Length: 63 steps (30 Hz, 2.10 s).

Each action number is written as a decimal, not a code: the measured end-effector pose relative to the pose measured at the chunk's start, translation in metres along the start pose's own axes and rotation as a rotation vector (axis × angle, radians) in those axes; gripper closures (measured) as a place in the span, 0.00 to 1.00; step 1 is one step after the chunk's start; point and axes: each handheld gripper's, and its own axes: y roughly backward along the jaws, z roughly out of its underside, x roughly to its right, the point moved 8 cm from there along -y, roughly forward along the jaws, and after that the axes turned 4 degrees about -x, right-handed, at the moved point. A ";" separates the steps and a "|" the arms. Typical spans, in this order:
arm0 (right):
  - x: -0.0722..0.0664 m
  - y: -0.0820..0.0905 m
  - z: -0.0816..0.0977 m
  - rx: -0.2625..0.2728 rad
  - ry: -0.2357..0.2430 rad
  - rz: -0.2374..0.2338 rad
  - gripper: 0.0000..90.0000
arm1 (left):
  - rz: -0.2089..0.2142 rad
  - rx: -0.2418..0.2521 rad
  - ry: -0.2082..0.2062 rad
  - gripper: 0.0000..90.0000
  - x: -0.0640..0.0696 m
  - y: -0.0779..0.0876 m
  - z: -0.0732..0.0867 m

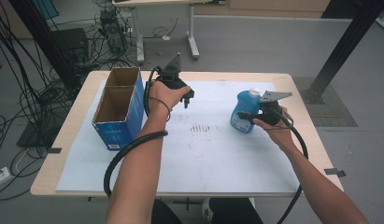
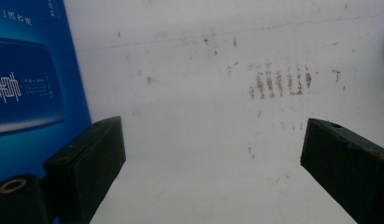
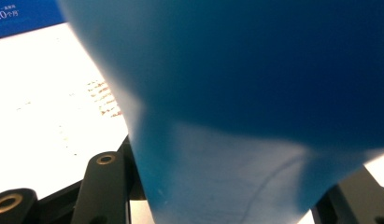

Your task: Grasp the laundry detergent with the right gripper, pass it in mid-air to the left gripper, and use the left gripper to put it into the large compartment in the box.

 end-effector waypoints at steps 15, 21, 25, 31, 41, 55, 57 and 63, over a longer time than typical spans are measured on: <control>0.000 0.000 0.000 -0.007 0.012 0.002 0.48 | -0.008 0.005 0.000 0.08 0.000 0.005 0.000; 0.000 0.000 0.000 -0.008 0.012 0.001 0.48 | -0.007 0.011 -0.002 0.08 0.001 0.007 0.000; 0.000 0.000 0.000 -0.008 0.012 0.003 0.48 | -0.009 0.009 -0.005 0.08 0.002 0.007 0.000; 0.000 0.000 0.000 -0.007 0.007 0.002 0.49 | -0.007 0.012 -0.005 0.08 0.003 0.008 0.000; 0.000 0.000 0.000 -0.008 0.007 0.000 0.49 | -0.014 0.014 -0.004 0.08 0.002 0.011 0.000; 0.000 0.000 0.000 -0.008 0.008 0.001 0.49 | -0.016 0.020 -0.004 0.08 0.003 0.015 0.000; 0.000 0.000 0.000 -0.008 0.007 0.001 0.49 | -0.015 0.021 -0.004 0.08 0.003 0.015 0.000; 0.000 0.000 -0.001 -0.008 0.007 0.001 0.49 | -0.013 0.022 -0.006 0.08 0.004 0.015 0.000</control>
